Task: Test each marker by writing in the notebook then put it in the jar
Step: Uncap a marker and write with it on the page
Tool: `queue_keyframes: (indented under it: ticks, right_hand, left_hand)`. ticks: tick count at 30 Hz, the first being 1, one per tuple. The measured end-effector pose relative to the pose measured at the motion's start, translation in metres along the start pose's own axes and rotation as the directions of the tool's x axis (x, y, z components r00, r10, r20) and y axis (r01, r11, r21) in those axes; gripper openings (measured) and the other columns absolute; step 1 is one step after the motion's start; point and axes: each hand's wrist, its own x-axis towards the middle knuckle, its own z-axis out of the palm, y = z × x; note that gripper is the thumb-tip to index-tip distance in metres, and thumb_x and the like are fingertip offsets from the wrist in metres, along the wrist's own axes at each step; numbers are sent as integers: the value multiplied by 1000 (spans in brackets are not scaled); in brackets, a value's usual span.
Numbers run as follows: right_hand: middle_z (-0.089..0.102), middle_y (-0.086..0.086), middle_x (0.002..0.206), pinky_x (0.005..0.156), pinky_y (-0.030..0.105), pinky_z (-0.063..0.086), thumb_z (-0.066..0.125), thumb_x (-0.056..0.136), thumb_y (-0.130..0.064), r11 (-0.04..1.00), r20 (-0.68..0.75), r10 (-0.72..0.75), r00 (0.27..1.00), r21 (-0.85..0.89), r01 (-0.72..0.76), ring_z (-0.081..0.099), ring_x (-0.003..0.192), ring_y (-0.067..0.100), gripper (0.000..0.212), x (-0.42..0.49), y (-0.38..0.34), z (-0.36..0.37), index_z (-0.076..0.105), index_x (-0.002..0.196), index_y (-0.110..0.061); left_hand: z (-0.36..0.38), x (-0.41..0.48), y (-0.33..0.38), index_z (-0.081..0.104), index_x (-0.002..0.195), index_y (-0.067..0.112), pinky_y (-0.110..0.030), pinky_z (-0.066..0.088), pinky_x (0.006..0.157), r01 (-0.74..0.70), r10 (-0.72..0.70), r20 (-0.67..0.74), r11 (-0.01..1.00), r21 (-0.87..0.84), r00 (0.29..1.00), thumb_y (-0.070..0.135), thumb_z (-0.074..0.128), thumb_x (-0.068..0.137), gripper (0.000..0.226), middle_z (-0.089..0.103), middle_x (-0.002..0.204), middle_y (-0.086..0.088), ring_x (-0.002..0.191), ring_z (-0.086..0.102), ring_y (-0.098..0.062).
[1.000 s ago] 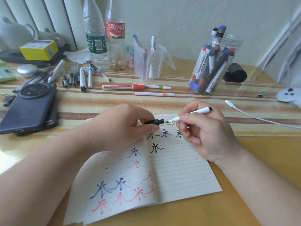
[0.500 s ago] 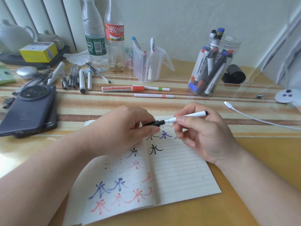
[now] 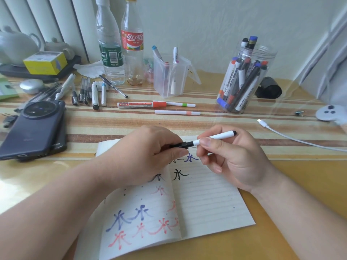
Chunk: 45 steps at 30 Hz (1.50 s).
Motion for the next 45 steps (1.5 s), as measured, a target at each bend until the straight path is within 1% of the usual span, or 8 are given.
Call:
queue_keyframes:
  ticks: [9, 15, 20, 24, 31, 37, 41, 45]
  right_hand:
    - [63, 13, 65, 44, 25, 45, 69, 87, -8, 998, -44, 17, 999, 69, -14, 56, 54, 20, 6, 9, 7, 10, 65, 85, -4]
    - [63, 9, 70, 51, 25, 45, 67, 89, -12, 992, -153, -17, 988, 119, 36, 56, 60, 18, 10, 15, 15, 14, 69, 91, -2]
    - [67, 11, 85, 62, 26, 47, 60, 94, -27, 1000, -153, -8, 988, -6, 8, 59, 76, 23, 21, 15, 18, 16, 73, 91, -11]
    - [69, 13, 81, 52, 28, 44, 55, 103, -25, 989, -193, -68, 979, -142, 40, 56, 64, 27, 27, 10, 12, 16, 62, 90, -3]
    - [66, 9, 71, 39, 27, 41, 48, 106, -29, 959, -292, -42, 956, -281, -44, 64, 54, 27, 15, 16, -16, 8, 62, 107, -25]
    - [74, 10, 79, 48, 28, 47, 64, 97, -10, 899, -345, -25, 938, -419, -130, 61, 54, 18, 20, 21, -29, -5, 57, 114, -17]
    - [69, 1, 63, 45, 23, 41, 74, 89, -10, 883, -451, -262, 853, -469, 23, 55, 49, 12, 10, 35, -56, -17, 64, 89, -9]
    - [64, -9, 57, 50, 21, 43, 74, 87, -8, 852, -567, -506, 650, -448, 272, 56, 49, 4, 12, 60, -94, -34, 68, 80, -15]
  left_hand:
    - [4, 2, 1, 49, 63, 15, -17, 30, 53, 50, -47, -85, 998, 39, 995, 30, 64, 96, 40, 41, 54, 6, 58, 41, -12]
    - [11, 7, 1, 66, 73, 21, -24, 32, 47, 140, -141, -138, 990, -15, 980, 45, 62, 94, 32, 50, 53, 4, 54, 46, -16]
    - [14, 8, 4, 58, 56, 32, -25, 30, 44, 246, -244, -83, 969, 11, 966, 68, 60, 82, 44, 54, 56, 10, 52, 46, -14]
    - [14, 7, 4, 57, 54, 33, -21, 32, 45, 299, -299, -61, 954, -6, 952, 84, 45, 70, 55, 57, 57, 19, 51, 49, -9]
    - [11, 6, 2, 66, 71, 32, -22, 37, 50, 359, -358, -27, 932, 43, 933, 68, 53, 84, 40, 59, 64, 21, 59, 54, -7]
    - [11, 7, 1, 65, 73, 34, -23, 39, 51, 375, -375, -11, 925, 68, 927, 64, 55, 88, 35, 60, 66, 23, 60, 55, -8]
    - [12, 7, 1, 66, 75, 33, -21, 34, 50, 380, -381, 1, 921, 88, 924, 61, 56, 89, 32, 57, 66, 30, 58, 53, -5]
    - [13, 7, 2, 66, 76, 34, -20, 32, 49, 385, -387, 3, 917, 102, 922, 61, 56, 89, 32, 56, 67, 33, 58, 52, -1]
